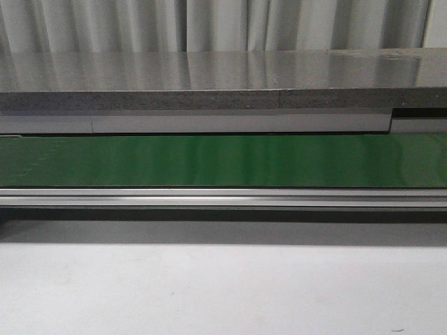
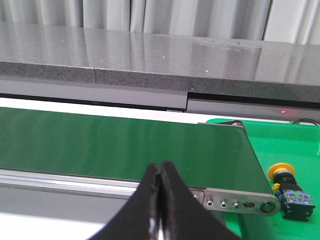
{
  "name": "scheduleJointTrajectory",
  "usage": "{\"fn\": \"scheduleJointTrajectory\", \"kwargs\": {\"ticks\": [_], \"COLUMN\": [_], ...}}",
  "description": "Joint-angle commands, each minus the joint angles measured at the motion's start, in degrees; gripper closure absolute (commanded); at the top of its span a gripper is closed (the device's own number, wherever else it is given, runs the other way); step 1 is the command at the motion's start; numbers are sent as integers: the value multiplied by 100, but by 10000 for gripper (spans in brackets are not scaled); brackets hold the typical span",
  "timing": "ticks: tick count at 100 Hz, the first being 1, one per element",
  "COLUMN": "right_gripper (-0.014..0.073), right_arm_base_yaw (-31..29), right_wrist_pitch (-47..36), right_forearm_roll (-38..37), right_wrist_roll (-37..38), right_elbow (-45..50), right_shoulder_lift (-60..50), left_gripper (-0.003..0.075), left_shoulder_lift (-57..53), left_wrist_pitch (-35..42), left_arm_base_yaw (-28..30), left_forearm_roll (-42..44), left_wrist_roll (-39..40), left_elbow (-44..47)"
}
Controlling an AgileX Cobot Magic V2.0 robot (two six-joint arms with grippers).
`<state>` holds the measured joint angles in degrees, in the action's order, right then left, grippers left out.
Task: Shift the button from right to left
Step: 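Move the right gripper over the green tray toward the yellow button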
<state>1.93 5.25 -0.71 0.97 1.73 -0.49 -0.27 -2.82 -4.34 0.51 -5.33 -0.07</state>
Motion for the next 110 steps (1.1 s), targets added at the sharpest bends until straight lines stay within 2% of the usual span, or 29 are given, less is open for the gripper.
{"fn": "scheduleJointTrajectory", "kwargs": {"ticks": [1, 57, 90, 99, 110], "right_gripper": [662, 662, 662, 662, 662], "right_arm_base_yaw": [5, 5, 5, 5, 5], "right_wrist_pitch": [-491, -491, -793, -486, 323], "right_forearm_roll": [-11, -11, -11, -11, -11], "right_wrist_roll": [-11, -11, -11, -11, -11], "right_elbow": [-2, -2, -85, -355, -939], "right_shoulder_lift": [-102, -102, -97, -87, 64], "left_gripper": [715, 715, 715, 715, 715], "left_shoulder_lift": [-211, -211, -211, -211, -211], "left_wrist_pitch": [487, 487, 487, 487, 487], "left_arm_base_yaw": [-56, -56, -56, -56, -56], "left_forearm_roll": [-51, -51, -51, -51, -51], "left_wrist_roll": [35, 35, 35, 35, 35], "left_elbow": [234, 234, 234, 234, 234]}}
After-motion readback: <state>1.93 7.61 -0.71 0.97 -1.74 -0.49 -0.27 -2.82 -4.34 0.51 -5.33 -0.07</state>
